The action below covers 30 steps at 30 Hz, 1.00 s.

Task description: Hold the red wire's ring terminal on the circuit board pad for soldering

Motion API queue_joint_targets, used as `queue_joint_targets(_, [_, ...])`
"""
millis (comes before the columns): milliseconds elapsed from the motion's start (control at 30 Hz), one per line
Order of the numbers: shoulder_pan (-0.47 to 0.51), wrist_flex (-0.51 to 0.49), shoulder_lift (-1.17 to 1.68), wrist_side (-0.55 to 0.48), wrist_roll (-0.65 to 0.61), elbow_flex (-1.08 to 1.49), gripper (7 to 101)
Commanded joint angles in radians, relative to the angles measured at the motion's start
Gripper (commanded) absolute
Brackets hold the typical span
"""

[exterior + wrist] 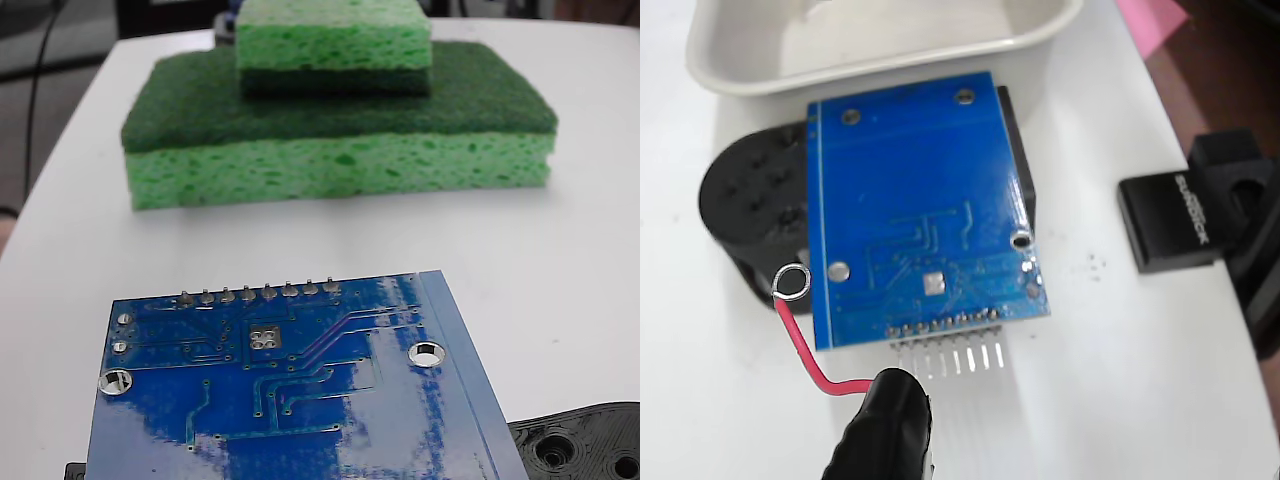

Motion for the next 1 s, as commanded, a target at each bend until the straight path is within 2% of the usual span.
queue_joint_targets(33, [-0.023,-0.018,-0.063,0.044,0.014,-0.032,100.3])
queue_joint_targets(333, [-0.117,-0.130,-0.130,0.235,0.091,0.002,100.3])
queue_joint_targets(733, [-0.086,-0.179,-0.244,0.282,0.163,-0.040,100.3])
queue_joint_targets(1000, [-0.138,-0.195,-0.259,0.325,0.262,-0.051,100.3])
